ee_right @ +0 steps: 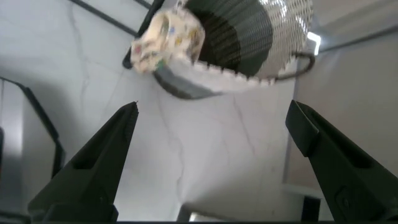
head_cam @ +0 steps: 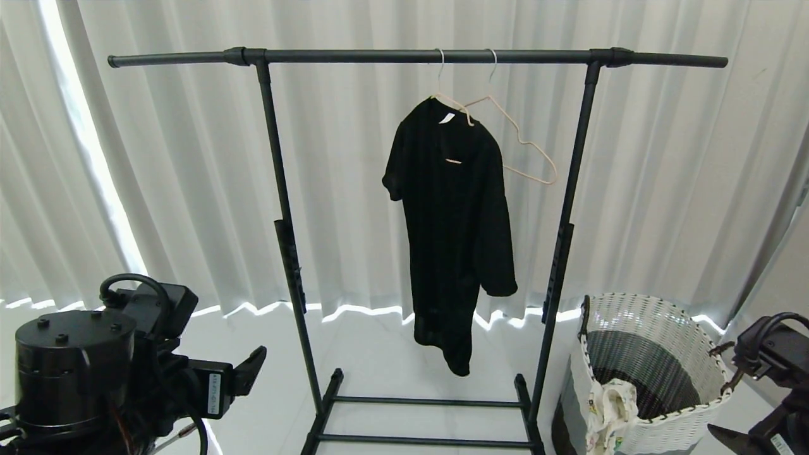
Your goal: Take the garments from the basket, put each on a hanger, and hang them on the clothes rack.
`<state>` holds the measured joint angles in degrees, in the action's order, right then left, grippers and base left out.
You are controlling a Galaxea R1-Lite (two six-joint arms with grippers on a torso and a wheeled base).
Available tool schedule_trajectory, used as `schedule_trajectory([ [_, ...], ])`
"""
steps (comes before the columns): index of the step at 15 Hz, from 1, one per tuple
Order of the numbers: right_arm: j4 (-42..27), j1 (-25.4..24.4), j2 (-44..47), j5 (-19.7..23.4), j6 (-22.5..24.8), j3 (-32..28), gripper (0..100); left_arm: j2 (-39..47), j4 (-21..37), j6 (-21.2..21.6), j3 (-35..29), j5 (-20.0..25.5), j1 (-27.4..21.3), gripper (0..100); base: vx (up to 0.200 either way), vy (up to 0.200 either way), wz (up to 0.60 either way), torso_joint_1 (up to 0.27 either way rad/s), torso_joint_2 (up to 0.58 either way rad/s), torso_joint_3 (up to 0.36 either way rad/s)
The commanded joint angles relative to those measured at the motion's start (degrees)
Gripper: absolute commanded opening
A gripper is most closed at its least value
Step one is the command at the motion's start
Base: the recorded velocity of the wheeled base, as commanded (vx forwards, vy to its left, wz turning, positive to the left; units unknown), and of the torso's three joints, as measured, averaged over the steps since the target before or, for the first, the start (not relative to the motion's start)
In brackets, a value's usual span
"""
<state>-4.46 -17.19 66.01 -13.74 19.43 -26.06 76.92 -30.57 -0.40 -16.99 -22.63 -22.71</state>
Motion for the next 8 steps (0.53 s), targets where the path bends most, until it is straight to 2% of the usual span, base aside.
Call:
schedule_trajectory([
  [1, 4.73, -0.04, 6.15, 0.03, 1.66, 2.77, 100, 1.04, -0.01, -0.04, -0.50, -0.05, -0.05, 100, 0.200, 0.000, 0.00, -0.017, 0.09, 0.041],
  [3, 9.12, -0.04, 11.07, 0.03, 4.12, 4.97, 100, 1.56, -0.01, -0.04, -0.58, -0.14, -0.05, 100, 0.200, 0.000, 0.00, -0.017, 0.04, 0.014],
  [6, 17.65, -0.13, 22.23, 0.03, 4.65, 8.75, 100, 1.65, -0.01, -0.04, -0.67, -0.31, -0.05, 100, 0.000, 0.000, 0.00, 0.000, 0.00, 0.000],
  [8, 23.89, -1.09, 28.21, 0.03, 6.67, 11.12, 100, 1.56, -0.01, -0.04, -0.67, -0.31, -0.05, 100, 0.000, 0.000, 0.00, 0.000, 0.00, 0.000],
])
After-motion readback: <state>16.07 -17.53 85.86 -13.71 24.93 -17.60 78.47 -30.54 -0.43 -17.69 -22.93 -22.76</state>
